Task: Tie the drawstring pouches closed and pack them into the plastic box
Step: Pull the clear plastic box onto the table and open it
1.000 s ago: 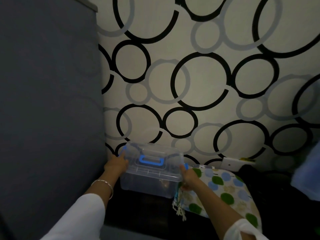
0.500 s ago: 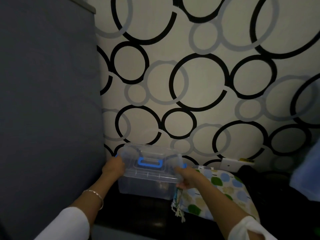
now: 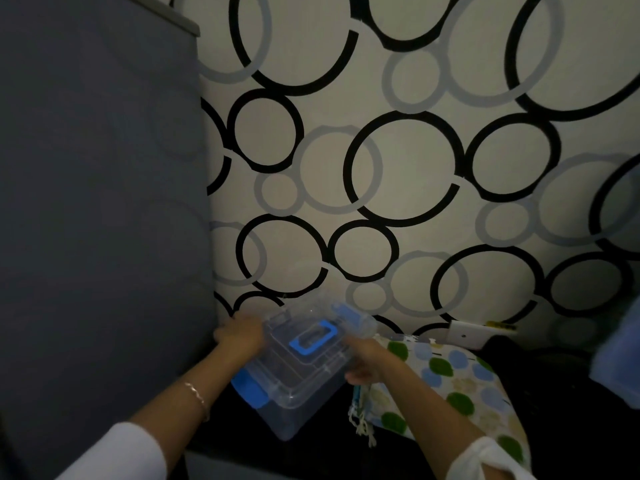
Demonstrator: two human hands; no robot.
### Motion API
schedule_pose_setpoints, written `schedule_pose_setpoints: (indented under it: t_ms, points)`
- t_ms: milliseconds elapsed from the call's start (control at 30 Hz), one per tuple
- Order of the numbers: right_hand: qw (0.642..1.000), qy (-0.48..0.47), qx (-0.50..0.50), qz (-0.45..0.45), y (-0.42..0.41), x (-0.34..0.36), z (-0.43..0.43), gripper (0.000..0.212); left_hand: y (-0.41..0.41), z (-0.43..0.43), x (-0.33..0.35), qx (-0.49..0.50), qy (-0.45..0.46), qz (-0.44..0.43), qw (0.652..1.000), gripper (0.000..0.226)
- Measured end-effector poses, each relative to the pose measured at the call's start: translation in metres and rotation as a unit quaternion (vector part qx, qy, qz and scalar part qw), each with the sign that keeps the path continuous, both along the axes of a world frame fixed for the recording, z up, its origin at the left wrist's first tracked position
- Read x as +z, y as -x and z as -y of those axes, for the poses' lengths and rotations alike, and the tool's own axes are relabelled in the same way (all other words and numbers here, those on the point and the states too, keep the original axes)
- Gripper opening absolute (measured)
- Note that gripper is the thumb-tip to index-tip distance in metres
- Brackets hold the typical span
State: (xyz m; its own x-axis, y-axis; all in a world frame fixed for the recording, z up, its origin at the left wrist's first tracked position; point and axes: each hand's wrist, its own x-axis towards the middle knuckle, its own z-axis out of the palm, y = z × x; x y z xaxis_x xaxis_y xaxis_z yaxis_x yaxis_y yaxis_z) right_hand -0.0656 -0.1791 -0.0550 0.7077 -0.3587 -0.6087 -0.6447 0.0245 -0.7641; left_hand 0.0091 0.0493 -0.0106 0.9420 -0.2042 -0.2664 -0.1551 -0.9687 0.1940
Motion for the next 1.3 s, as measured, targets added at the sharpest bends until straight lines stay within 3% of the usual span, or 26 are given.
schedule_pose_setpoints:
  t_ms: [100,333,467,533,633,700,767,833,900,967,1000,1100,1133,1200,1300]
  points:
    - [1.0,-0.019,0.022,0.002,-0.002,0.006,0.0,0.037,0.0,0.004,-0.018,0.004,0.013,-0.009,1.0,0.06]
    - [0.996,0.063,-0.028,0.053,-0.009,0.013,0.008,0.012,0.0,0.013,-0.019,0.008,0.047,0.006,0.999,0.043]
    - [0.981,0.186,0.052,0.026,-0.011,0.026,0.005,0.011,0.004,0.014,-0.019,-0.014,0.013,0.027,0.999,0.028]
    - [0.976,0.203,0.032,0.07,-0.011,0.032,0.005,0.017,0.004,0.012,-0.019,-0.016,0.005,0.044,0.999,0.027]
    - [0.965,0.178,-0.056,0.182,-0.01,0.042,-0.002,0.036,0.003,0.01,-0.013,-0.001,0.017,0.065,0.998,0.03]
    - [0.963,0.104,-0.091,0.23,-0.015,0.055,-0.013,0.045,0.003,0.006,0.0,0.017,0.047,0.077,0.996,0.033]
    - [0.957,0.069,-0.115,0.258,-0.025,0.069,-0.026,0.048,0.0,0.0,0.014,0.007,0.151,0.081,0.985,0.049]
    - [0.951,0.057,-0.131,0.276,-0.034,0.08,-0.041,0.045,-0.001,-0.006,0.026,-0.059,0.255,0.048,0.964,0.09]
    - [0.943,0.044,-0.141,0.299,-0.043,0.086,-0.057,0.045,0.008,-0.008,0.033,-0.137,0.241,0.027,0.96,0.12]
    - [0.939,0.061,-0.146,0.305,-0.049,0.091,-0.068,0.046,0.015,-0.012,0.032,-0.166,0.198,0.035,0.966,0.126]
    - [0.94,0.064,-0.145,0.303,-0.051,0.094,-0.073,0.045,0.017,-0.016,0.03,-0.172,0.19,0.063,0.964,0.119]
    - [0.943,-0.02,-0.074,0.322,-0.053,0.095,-0.081,0.047,0.014,-0.032,0.017,-0.145,0.211,0.233,0.938,0.049]
    - [0.942,-0.054,-0.04,0.327,-0.052,0.093,-0.083,0.049,0.012,-0.037,0.012,-0.108,0.207,0.278,0.932,0.036]
    - [0.946,-0.036,-0.004,0.321,-0.051,0.086,-0.082,0.056,0.007,-0.048,0.002,-0.019,0.239,0.274,0.931,0.029]
    - [0.953,0.079,-0.027,0.292,-0.047,0.071,-0.067,0.061,0.0,-0.06,-0.01,0.096,0.343,0.186,0.916,0.032]
